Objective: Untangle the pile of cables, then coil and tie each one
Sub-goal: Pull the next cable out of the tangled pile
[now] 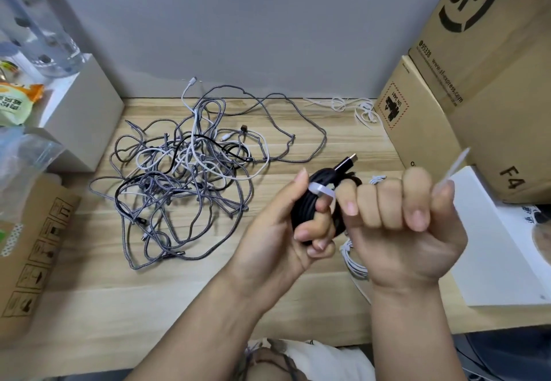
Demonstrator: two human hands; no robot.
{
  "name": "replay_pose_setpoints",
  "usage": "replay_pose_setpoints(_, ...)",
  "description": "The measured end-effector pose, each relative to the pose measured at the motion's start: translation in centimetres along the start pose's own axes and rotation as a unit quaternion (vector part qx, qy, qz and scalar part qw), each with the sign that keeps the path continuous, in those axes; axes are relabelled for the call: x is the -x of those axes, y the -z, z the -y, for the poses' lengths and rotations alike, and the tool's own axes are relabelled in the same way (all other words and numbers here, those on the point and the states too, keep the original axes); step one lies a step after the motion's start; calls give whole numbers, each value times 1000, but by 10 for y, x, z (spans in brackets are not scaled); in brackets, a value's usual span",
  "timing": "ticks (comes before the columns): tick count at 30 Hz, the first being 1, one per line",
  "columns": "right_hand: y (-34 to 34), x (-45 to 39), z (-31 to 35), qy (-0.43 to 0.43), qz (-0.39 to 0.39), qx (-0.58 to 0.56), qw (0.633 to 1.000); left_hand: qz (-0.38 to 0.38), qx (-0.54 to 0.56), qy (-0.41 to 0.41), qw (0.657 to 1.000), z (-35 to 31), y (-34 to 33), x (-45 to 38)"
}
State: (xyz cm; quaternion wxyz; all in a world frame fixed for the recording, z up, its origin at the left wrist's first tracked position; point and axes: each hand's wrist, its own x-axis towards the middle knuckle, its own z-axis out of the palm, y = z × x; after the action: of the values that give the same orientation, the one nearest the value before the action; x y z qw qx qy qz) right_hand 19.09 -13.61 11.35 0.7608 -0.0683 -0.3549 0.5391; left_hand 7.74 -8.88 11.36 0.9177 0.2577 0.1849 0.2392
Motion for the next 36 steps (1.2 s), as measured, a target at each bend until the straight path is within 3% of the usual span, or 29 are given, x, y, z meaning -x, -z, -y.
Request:
replay_pose_setpoints(4,5,4,13,-39,-66,133,988,-17,-106,-48,993,-13,7,7)
replay_pose_setpoints(9,3,2,23,-115,-122,226,959,-39,-315,-110,942,-15,10,11)
replay_pose_setpoints(14,0,1,29,-155,-152,292,932,-20,-353,-120,928,-18,5,16)
replay_pose_setpoints(19,-4,0,32,-215,-142,345,903,1,-378,-125,917,-20,6,19)
replay_pose_setpoints(26,-4,-5,35,-328,-64,430,839,26,-479,-134,867,-19,6,24)
replay_pose_setpoints(28,-4,-5,35,-326,-66,431,839,29,-490,-133,861,-19,6,24)
replay_pose_setpoints(36,-2,0,30,-257,-125,369,884,34,-416,-127,900,-22,8,22)
